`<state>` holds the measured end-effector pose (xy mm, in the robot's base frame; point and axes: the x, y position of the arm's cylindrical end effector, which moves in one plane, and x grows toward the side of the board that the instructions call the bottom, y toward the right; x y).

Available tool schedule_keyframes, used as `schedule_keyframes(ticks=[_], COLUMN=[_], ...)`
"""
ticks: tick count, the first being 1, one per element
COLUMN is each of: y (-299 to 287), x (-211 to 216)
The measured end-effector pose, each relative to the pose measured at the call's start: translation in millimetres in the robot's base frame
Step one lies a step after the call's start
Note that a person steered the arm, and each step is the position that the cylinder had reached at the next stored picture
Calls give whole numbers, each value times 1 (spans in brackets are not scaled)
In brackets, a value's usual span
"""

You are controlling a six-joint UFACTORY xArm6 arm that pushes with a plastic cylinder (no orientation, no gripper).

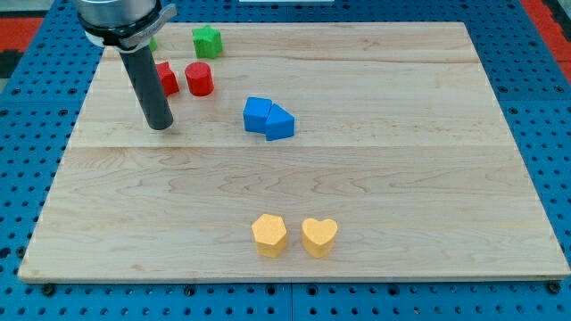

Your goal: Push the red circle towards the blue blocks

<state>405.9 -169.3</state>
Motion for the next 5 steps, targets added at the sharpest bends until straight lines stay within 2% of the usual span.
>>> schedule_keyframes(ticks=[1,2,3,4,5], y=[0,-59,-55,-101,-70], x=[0,-3,-28,-67,-102])
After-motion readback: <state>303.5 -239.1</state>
